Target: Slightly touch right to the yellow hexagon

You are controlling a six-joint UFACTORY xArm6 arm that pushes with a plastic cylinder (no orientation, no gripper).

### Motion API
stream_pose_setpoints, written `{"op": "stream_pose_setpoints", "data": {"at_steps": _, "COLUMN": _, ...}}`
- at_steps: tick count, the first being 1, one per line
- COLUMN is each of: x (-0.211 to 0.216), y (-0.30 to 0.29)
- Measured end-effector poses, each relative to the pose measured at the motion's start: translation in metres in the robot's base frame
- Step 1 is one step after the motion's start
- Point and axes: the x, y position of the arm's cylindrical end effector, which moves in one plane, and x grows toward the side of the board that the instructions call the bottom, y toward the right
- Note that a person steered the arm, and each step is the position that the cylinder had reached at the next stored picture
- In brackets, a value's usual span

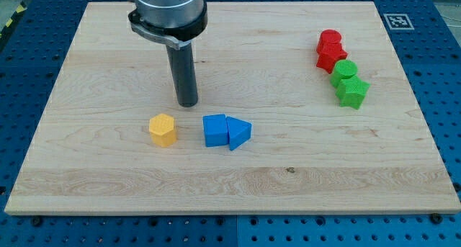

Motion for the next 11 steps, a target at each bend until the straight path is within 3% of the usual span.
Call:
{"op": "stream_pose_setpoints", "data": {"at_steps": 2, "x": 0.019, "y": 0.0}}
{"op": "stream_pose_setpoints", "data": {"at_steps": 7, "x": 0.115, "y": -0.001}}
{"op": "stream_pose_setpoints", "data": {"at_steps": 11, "x": 0.123, "y": -0.023}}
